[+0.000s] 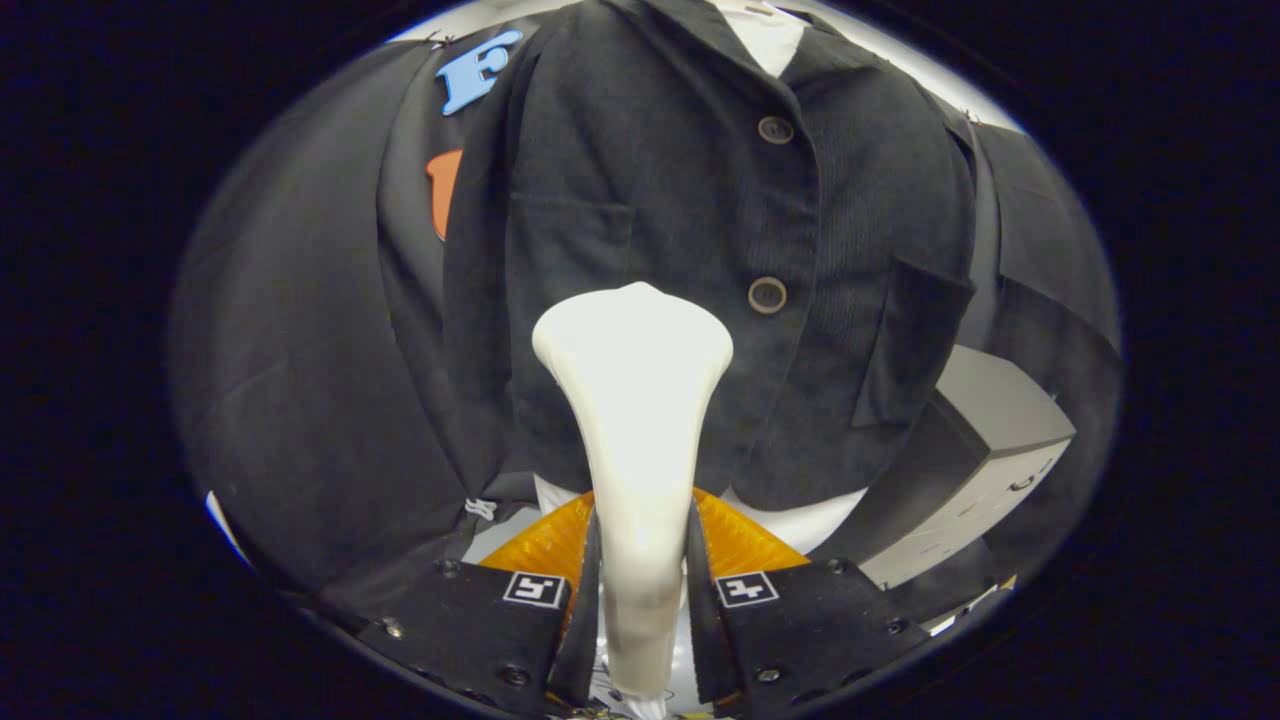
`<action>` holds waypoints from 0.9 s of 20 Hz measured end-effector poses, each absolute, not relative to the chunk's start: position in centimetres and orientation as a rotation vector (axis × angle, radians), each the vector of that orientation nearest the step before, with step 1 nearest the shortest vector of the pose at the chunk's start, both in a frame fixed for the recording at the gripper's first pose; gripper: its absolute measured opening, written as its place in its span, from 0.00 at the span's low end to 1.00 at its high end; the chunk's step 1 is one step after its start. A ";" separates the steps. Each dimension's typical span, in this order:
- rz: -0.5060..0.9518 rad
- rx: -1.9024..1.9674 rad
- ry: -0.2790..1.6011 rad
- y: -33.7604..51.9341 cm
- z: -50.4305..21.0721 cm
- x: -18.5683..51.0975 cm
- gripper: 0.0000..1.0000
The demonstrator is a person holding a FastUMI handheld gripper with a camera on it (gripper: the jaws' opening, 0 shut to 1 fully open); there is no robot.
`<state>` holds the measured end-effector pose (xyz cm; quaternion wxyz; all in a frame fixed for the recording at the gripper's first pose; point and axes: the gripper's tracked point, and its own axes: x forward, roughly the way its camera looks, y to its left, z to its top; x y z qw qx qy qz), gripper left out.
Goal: Iron the clothes twice with a garment steamer, once on the left side and once on the right side.
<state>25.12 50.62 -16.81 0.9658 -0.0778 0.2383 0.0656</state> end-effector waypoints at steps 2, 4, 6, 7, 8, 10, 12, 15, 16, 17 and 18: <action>0.133 -0.166 0.516 50.4 -18.8 24.8 0.41; 0.136 -0.170 0.551 50.2 -20.8 24.4 0.41; 0.142 -0.179 0.576 50.2 -22.1 24.0 0.41; 0.149 -0.178 0.581 50.2 -22.6 23.9 0.41; 0.156 -0.159 0.579 50.1 -22.8 23.7 0.41; 0.169 -0.153 0.577 50.0 -22.7 23.5 0.41; 0.187 -0.129 0.581 49.6 -21.8 22.9 0.41; 0.221 -0.094 0.546 48.3 -18.2 21.8 0.41; 0.229 -0.082 0.525 47.1 -16.6 21.3 0.42; 0.233 -0.072 0.492 45.7 -14.7 20.9 0.42; 0.240 -0.068 0.461 44.2 -12.7 20.6 0.41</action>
